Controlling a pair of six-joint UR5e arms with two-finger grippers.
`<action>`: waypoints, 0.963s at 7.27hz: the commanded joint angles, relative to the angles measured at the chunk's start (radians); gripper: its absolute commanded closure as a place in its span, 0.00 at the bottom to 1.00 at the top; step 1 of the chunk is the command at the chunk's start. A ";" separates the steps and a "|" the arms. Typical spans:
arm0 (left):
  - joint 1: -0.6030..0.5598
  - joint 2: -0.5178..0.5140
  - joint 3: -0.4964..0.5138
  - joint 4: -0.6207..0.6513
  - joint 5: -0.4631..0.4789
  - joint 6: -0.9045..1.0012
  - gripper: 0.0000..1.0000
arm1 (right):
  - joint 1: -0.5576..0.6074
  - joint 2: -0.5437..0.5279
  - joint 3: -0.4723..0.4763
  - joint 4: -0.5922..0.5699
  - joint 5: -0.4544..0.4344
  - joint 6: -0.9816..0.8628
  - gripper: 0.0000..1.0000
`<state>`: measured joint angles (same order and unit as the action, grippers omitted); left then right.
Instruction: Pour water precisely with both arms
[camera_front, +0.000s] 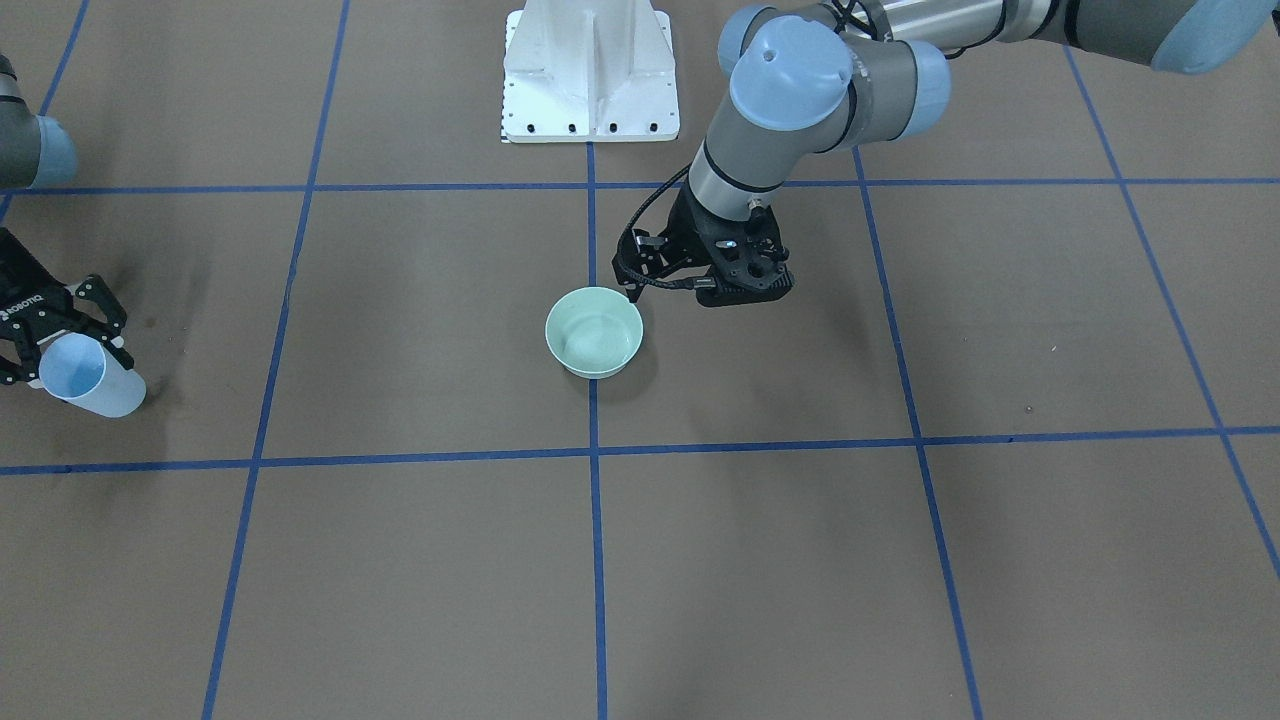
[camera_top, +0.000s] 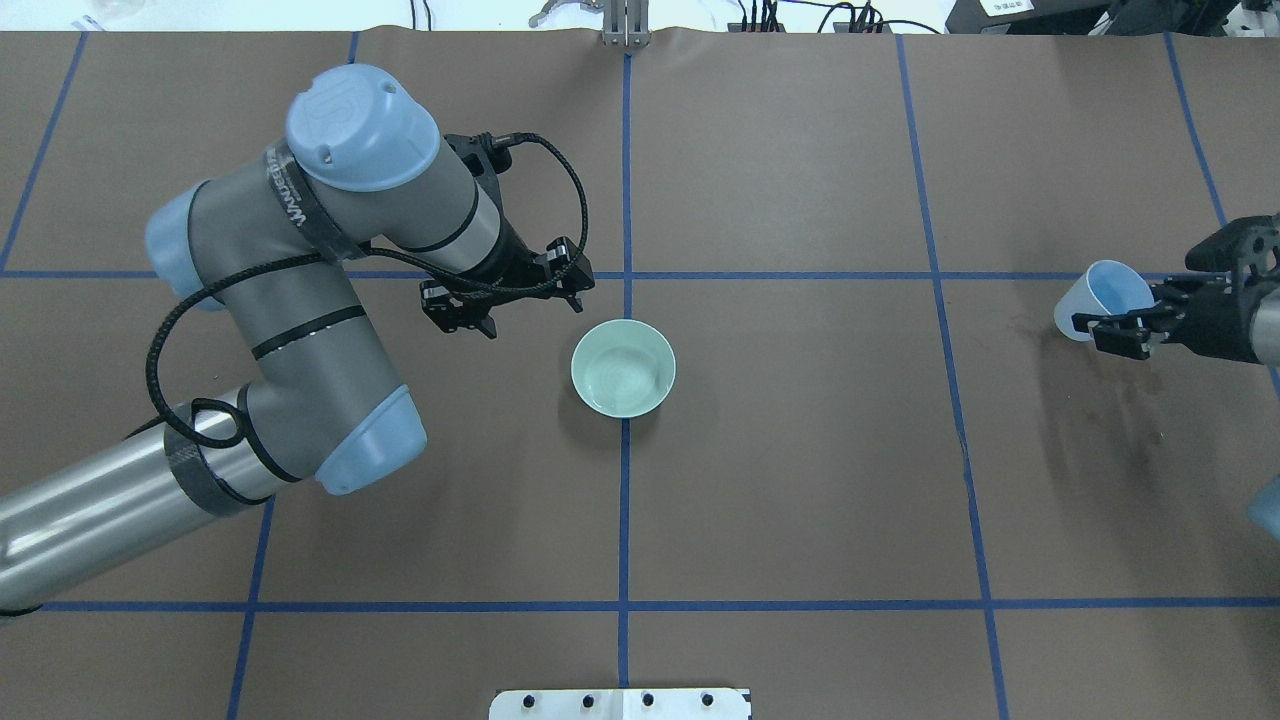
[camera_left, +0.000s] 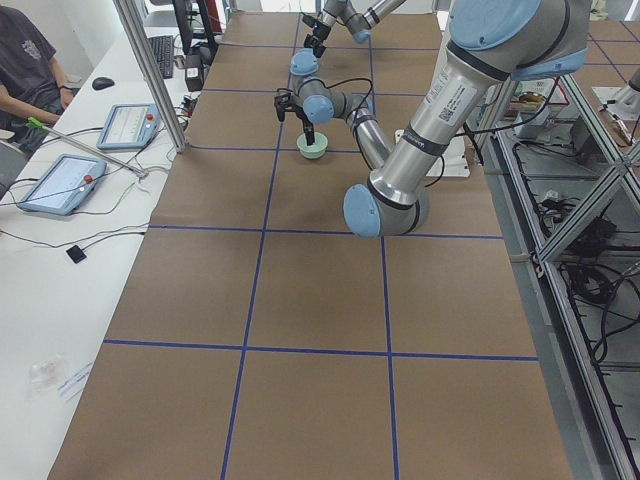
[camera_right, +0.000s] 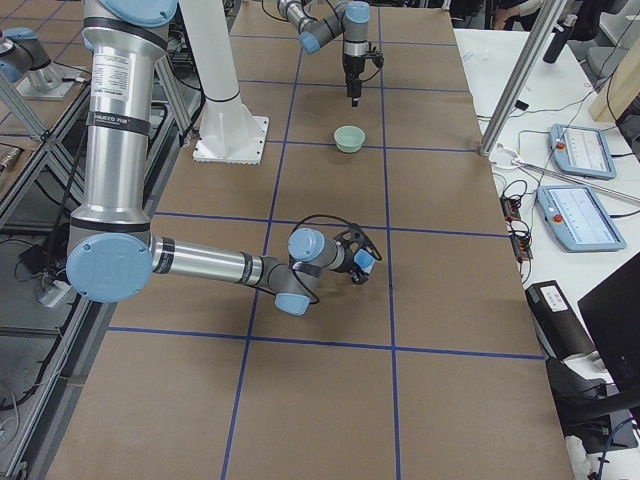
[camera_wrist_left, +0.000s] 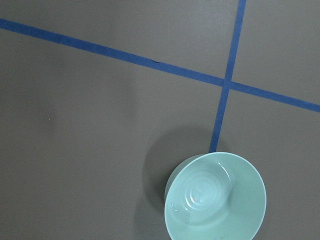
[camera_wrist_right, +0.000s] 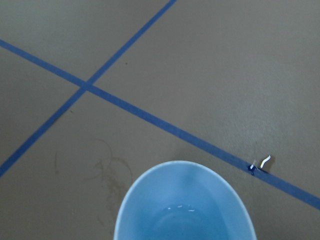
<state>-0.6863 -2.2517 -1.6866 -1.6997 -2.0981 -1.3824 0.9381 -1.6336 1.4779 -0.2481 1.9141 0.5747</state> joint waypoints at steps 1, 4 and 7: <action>-0.118 0.104 -0.010 -0.003 -0.102 0.185 0.00 | -0.045 0.101 0.210 -0.392 -0.102 0.004 0.72; -0.153 0.187 -0.039 -0.008 -0.109 0.264 0.00 | -0.262 0.269 0.435 -0.851 -0.315 0.074 0.86; -0.160 0.196 -0.009 -0.012 -0.102 0.317 0.00 | -0.470 0.553 0.437 -1.199 -0.481 0.122 0.93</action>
<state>-0.8418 -2.0593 -1.7113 -1.7110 -2.2028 -1.1013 0.5433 -1.1944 1.9169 -1.2945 1.4888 0.6869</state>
